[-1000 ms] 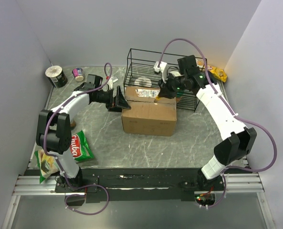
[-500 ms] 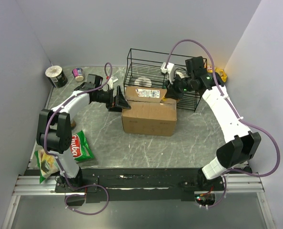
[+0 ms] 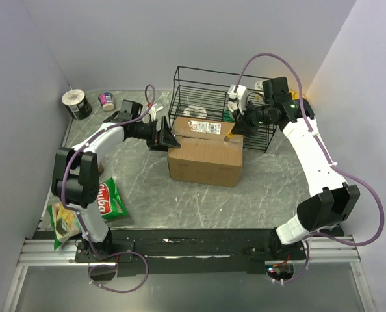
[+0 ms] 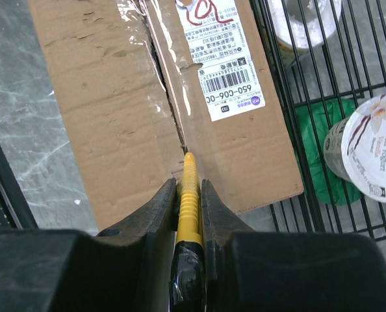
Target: Unpack the express box
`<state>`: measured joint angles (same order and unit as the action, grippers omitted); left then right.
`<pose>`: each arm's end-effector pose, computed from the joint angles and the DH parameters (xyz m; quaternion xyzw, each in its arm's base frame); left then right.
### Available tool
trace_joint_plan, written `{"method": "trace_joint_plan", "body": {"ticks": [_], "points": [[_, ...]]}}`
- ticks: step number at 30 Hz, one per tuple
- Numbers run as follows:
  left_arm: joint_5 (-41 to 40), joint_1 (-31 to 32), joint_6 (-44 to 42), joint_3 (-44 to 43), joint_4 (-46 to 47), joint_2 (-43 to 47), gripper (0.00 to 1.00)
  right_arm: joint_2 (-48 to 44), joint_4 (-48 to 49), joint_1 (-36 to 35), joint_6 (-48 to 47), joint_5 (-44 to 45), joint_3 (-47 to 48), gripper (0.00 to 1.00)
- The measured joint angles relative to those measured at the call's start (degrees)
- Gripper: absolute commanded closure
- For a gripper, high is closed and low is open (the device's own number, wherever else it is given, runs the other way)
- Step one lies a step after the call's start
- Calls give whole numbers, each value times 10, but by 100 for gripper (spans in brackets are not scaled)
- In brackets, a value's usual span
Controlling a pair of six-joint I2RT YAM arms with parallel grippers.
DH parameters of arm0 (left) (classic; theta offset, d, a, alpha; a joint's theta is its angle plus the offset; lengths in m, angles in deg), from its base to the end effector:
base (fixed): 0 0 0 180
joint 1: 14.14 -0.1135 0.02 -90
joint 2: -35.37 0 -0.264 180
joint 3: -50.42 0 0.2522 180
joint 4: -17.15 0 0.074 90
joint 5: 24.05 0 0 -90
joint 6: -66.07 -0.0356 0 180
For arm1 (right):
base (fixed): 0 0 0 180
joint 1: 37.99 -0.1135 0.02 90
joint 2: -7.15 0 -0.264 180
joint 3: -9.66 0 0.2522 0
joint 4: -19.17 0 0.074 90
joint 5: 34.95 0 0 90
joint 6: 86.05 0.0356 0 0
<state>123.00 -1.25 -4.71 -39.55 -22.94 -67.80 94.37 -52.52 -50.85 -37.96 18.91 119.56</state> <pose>0.3652 -0.1142 0.2381 0.1041 0.8409 -0.5121 0.1405 0.2949 0.0889 0.3969 -0.5060 0.7408 0.1978 0.3951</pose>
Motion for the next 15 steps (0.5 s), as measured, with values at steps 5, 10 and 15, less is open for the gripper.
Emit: {"method": "trace_joint_plan", "body": {"ticks": [5,10,15], "points": [[1,4,1,-6,4,-6,5,-5,-9,19,-2,-13,-3,100],[2,4,1,-9,3,-9,6,-22,-8,49,-6,-19,-30,100],[3,6,0,-14,3,-14,7,-52,13,53,-9,-24,-65,100]]}}
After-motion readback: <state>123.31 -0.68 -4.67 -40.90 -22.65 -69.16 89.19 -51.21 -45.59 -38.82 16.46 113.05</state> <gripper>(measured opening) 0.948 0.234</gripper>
